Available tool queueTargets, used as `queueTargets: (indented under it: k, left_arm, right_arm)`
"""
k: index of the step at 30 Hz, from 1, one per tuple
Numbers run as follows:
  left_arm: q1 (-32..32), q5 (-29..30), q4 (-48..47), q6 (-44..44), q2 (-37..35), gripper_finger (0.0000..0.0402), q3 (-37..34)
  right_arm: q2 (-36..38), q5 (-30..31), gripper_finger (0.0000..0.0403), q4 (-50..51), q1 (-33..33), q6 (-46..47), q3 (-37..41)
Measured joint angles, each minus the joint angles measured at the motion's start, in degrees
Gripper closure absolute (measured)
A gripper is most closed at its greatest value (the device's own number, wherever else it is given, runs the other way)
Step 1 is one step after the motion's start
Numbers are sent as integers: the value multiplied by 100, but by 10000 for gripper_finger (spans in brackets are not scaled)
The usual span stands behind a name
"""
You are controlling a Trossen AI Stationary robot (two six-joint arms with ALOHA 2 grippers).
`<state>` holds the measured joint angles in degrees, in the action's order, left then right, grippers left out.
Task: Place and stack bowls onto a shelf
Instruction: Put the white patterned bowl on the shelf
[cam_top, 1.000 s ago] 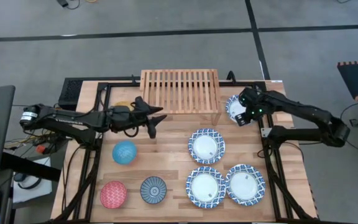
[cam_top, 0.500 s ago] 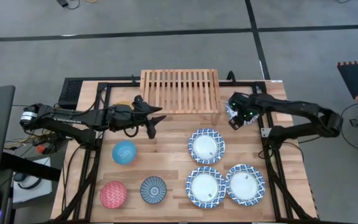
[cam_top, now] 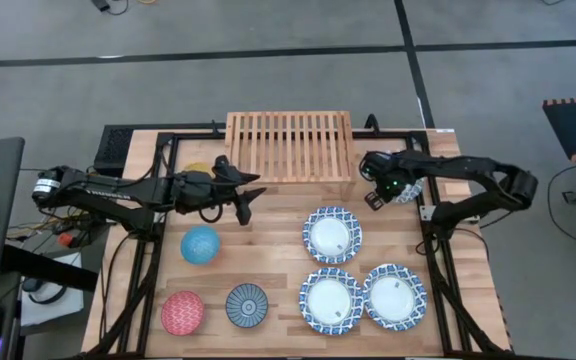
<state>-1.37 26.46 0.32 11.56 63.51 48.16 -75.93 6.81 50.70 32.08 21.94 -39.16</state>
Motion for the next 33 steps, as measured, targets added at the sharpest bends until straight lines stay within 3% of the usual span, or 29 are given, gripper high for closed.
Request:
queueTargets:
  k: [3, 13, 25, 33]
  left_arm:
    - [26, 163, 30, 16, 0, 230, 0]
    - [598, -361, 69, 348, 40, 230, 0]
    - [789, -535, 175, 630, 39, 230, 0]
    - [780, -247, 177, 1275, 39, 230, 0]
  right_arm:
    - [244, 8, 381, 276, -12, 57, -80]
    - [1131, 133, 382, 520, -66, 342, -264]
    - [1313, 255, 382, 587, -493, 178, -295]
    - [1298, 1142, 382, 1024, -1330, 150, -980]
